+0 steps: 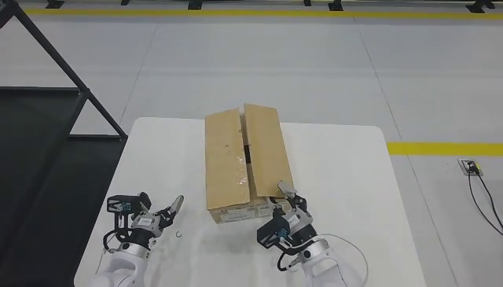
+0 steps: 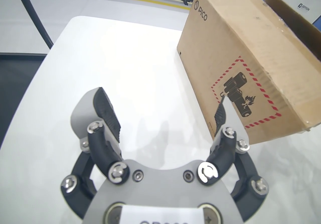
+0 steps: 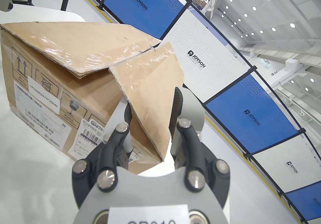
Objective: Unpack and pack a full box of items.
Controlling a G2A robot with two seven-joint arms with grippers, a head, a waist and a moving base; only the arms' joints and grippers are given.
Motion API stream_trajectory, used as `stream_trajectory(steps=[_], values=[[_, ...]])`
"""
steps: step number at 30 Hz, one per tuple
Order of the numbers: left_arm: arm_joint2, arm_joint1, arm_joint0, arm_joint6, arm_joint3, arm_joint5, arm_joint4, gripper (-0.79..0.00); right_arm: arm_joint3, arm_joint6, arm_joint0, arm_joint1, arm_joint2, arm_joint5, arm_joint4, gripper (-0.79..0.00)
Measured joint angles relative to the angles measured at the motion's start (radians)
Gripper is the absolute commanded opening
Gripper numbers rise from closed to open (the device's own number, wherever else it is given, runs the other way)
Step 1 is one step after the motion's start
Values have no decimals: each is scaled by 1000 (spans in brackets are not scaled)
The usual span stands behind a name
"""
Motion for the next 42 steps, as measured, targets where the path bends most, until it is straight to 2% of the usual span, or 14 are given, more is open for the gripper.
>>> stream_trajectory(steps=[3, 5, 7, 8, 9, 10, 11, 20, 42], values=[[-4, 0, -2, -2, 1, -3, -2, 0, 7, 4, 7, -5, -3, 0, 0, -409], [-5, 0, -2, -2, 2, -4, -5, 0, 12, 5, 12, -8, -6, 2, 3, -449], [-8, -1, -3, -2, 5, -7, -6, 0, 19, 3, 19, -12, -9, 3, 9, -554], [-9, -1, -3, -2, 6, -7, -7, 0, 22, 2, 22, -14, -10, 4, 12, -637], [-11, -1, -3, -2, 7, -7, -7, 0, 26, -1, 26, -16, -11, 5, 17, -677], [-13, -1, -3, -2, 8, -8, -8, 0, 28, -4, 28, -18, -11, 6, 21, -773], [-14, -1, -4, -3, 8, -8, -9, 0, 30, -7, 30, -19, -12, 6, 24, -785], [-23, -1, -10, -12, 7, -5, -9, 0, 25, -56, 27, -25, 5, -31, 58, -785], [-75, -2, -41, -24, 21, 23, -42, 0, -37, -280, -67, 14, 184, -344, 192, -785]])
